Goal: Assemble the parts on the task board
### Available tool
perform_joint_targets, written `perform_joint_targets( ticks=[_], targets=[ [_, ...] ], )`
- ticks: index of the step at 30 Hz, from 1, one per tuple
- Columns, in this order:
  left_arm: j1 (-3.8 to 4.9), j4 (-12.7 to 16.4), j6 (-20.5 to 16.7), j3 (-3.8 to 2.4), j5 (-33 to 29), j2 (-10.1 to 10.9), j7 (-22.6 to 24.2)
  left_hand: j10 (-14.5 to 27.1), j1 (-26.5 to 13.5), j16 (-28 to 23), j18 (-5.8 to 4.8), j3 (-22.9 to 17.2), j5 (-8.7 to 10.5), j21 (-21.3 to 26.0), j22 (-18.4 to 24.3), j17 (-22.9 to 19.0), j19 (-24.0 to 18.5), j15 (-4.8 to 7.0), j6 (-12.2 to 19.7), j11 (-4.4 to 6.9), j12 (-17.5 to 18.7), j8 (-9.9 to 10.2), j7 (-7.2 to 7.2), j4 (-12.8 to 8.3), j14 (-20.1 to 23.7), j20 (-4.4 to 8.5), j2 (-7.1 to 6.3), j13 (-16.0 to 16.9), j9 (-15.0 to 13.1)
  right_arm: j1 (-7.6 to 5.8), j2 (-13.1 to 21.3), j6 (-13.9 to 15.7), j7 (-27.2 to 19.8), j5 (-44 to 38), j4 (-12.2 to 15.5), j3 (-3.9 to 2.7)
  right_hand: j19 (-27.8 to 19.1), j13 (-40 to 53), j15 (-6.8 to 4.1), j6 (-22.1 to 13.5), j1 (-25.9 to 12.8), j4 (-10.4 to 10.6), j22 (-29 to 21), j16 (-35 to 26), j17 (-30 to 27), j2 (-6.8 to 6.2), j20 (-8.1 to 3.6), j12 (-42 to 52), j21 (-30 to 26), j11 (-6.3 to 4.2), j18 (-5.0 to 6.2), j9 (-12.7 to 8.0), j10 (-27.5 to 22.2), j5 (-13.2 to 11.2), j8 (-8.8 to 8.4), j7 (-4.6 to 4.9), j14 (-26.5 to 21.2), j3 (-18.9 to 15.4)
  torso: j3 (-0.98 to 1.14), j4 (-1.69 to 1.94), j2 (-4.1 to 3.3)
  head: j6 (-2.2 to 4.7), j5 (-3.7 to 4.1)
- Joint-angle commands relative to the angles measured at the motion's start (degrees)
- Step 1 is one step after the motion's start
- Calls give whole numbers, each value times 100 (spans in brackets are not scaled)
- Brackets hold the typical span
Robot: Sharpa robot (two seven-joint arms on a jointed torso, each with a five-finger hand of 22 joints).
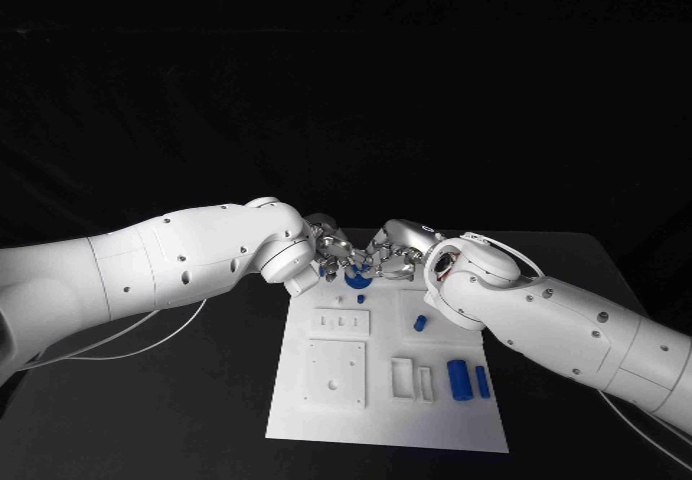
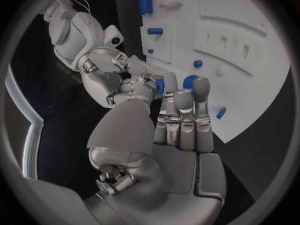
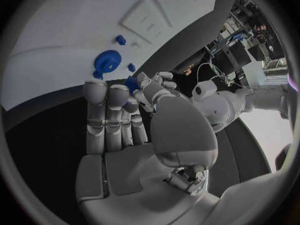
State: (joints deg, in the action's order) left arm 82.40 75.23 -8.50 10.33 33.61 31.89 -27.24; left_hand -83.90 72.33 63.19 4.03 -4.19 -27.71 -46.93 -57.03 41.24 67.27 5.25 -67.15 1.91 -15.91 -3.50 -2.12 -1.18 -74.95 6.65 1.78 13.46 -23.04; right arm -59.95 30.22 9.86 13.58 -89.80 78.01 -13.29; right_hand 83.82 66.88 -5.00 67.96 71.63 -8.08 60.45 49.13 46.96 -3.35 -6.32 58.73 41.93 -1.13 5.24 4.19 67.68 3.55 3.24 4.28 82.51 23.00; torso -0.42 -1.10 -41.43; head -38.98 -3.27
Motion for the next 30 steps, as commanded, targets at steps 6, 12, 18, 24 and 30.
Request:
perform_joint_targets(
  ticks=[6, 12, 18, 24, 30],
  targets=[
    [3, 63, 117, -3, -386, 6, 239, -249, -251, 97, 2, -1092, 17, 68, -155, 86, 66, 25, -83, 66, -15, -44, 51, -386, -63, 3, 84, -55, -802, -4, -35, -109, -58, -54, 1, -2, 300, -4, -9, 59, 52, 23, -6, -21, 9, -3, 2, 15, -22, 0, 105, 7, -20, 20, 40, -34, 19, 4, -3, 0, -2, -7, 15],
    [3, 72, 121, -3, -437, 13, 266, -255, -598, 207, -10, -1490, -163, 144, -279, 246, 96, 54, -97, 89, -149, -46, 89, -556, -133, 27, 28, -11, -1525, -3, -53, -113, -63, -55, 0, -2, 300, -4, -9, 58, 51, 24, -6, -22, 10, -4, 2, 14, -22, 0, 106, 7, -20, 21, 40, -34, 19, 3, -4, 10, -1, -6, 17],
    [2, 63, 138, -3, -436, 11, 268, -265, -896, 387, -30, -1674, -688, 214, -408, 516, 154, 94, -180, 138, -367, -47, 149, -768, -237, 66, -37, 88, -2135, -3, -59, -97, -69, -55, -8, -2, 300, -8, -8, 52, 44, 31, -9, -24, 15, -9, 3, 11, -23, 0, 110, 6, -23, 29, 39, -34, 20, -2, 1, 1, -2, -4, 16],
    [2, 63, 152, -3, -358, 9, 264, -272, -1055, 491, -52, -1750, -929, 242, -510, 696, 209, 118, -267, 175, -558, -32, 192, -909, -327, 92, -72, 173, -2449, -3, -54, -31, -83, -47, -12, -2, 299, -41, -6, 33, 2, 64, -35, -42, 20, -81, 6, -26, -52, 4, 123, 2, -46, 304, 40, -34, 19, -91, 2, -4, 3, -6, 10],
    [2, 63, 163, -3, -273, 9, 265, -279, -1049, 559, -57, -1759, -1068, 272, -553, 818, 230, 130, -328, 194, -651, -27, 208, -980, -381, 103, -155, 204, -2506, -3, -45, 21, -98, -41, -10, -2, 298, -69, -4, 9, 33, 62, -47, -55, 27, -63, 10, -56, -61, 7, 131, -2, -69, 343, 40, -24, 22, -170, 6, 1, 2, -8, 16]
  ],
)
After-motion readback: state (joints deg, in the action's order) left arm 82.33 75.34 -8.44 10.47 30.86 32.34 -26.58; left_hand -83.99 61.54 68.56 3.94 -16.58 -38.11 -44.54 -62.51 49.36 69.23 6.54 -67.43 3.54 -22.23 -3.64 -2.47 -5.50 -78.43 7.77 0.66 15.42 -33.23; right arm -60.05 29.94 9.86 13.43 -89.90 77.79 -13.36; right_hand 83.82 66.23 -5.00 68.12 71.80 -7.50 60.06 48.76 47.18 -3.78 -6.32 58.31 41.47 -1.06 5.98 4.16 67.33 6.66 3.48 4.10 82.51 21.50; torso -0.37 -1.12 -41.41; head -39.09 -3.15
